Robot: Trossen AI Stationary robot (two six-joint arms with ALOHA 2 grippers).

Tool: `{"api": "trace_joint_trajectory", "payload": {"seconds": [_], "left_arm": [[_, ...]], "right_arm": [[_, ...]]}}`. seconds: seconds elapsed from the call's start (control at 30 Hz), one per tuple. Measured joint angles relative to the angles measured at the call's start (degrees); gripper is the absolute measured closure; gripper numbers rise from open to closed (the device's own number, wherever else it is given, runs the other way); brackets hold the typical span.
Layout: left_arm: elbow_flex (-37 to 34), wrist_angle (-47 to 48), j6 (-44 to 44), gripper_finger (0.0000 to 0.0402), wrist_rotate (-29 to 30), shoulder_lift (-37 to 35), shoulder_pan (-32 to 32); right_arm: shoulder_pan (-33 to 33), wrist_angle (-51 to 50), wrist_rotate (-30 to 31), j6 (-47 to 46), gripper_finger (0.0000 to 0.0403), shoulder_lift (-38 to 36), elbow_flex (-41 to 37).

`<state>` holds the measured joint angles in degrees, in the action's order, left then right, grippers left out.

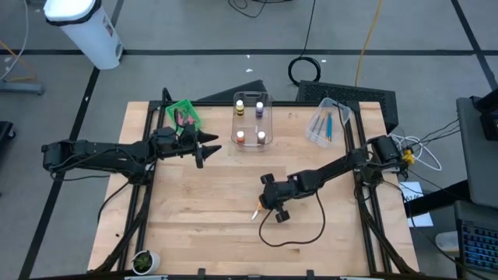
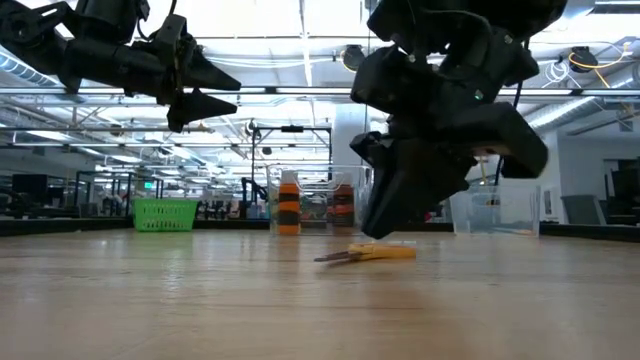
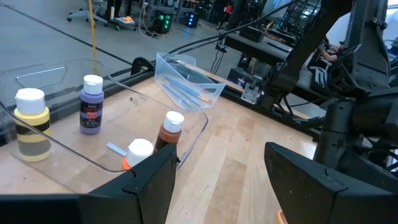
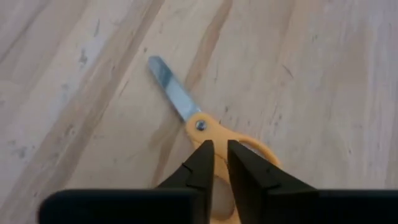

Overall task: Pick & Place Paint Supplies
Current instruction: Put the orange scissor into the green bin

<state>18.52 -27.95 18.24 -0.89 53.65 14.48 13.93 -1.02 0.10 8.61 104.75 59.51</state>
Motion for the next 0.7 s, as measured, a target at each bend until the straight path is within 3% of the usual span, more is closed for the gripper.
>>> {"api": "trace_joint_trajectory", "payload": {"seconds": [0.33, 0.47, 0.6, 0.7], "left_arm": [[0.0, 0.3, 0.0, 0.0151, 0.0, 0.0, 0.0], [0.0, 0.8, 0.0, 0.0151, 0.0, 0.0, 0.0], [0.0, 0.9, 0.0, 0.0151, 0.0, 0.0, 0.0], [0.0, 1.0, 0.0, 0.0151, 0.0, 0.0, 0.0]], "right_arm": [[-2.0, 4.9, 5.7, 3.5, 0.0277, -0.2, 0.1], [-3.9, 5.1, 5.3, 4.4, 0.0270, 0.3, -2.0], [-5.6, 7.8, -0.9, 4.1, 0.0275, 0.3, -5.5], [-6.0, 10.1, -2.2, 3.4, 0.0281, 0.2, -7.6]]}}
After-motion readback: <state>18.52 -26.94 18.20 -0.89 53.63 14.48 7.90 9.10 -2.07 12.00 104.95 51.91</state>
